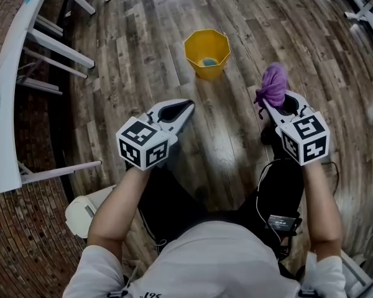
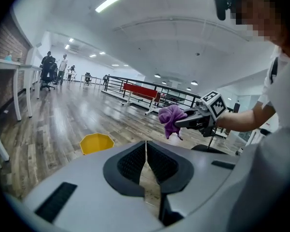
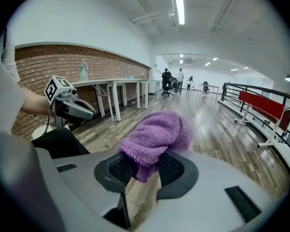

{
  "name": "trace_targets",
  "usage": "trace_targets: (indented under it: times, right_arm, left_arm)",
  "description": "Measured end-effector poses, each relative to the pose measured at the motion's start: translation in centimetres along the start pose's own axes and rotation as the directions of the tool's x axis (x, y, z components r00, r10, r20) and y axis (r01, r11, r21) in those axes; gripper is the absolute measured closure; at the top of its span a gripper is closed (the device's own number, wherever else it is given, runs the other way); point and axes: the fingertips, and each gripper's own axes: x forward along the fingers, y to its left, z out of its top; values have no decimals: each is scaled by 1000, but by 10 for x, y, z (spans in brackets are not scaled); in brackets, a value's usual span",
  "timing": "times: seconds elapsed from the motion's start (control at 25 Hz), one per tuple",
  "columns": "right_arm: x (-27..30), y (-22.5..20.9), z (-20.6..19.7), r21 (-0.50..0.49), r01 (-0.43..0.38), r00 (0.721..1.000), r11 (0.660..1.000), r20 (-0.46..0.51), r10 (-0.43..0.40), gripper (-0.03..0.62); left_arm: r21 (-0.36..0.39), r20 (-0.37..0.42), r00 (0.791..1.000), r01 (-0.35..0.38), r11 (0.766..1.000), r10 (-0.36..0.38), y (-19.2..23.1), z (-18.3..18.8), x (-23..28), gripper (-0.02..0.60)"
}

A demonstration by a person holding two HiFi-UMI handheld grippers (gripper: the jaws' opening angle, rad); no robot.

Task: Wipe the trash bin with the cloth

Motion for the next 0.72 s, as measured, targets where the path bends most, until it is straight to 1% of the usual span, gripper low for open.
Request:
trace_targets:
  times: [0.16, 0.4, 0.6, 0.72]
  right_arm:
    - [18, -5, 5, -8, -16, 1000, 1000, -15, 15, 487]
    - [43, -17, 17, -12, -24, 999, 1000, -24, 23, 487]
    - [61, -31, 38, -16, -18, 1000, 1000, -4, 18, 487]
    - [67, -38, 54, -21, -19, 1000, 1000, 16, 20, 487]
  left_arm:
    - [25, -28, 1000, 7, 1000, -6, 9, 6, 14, 569]
    - [37, -40, 999, -1, 999, 3, 29, 18, 26, 569]
    - [52, -34, 999, -16, 999, 18, 51, 36, 34, 569]
    - [64, -25, 999, -21, 998, 22, 57, 50, 42, 569]
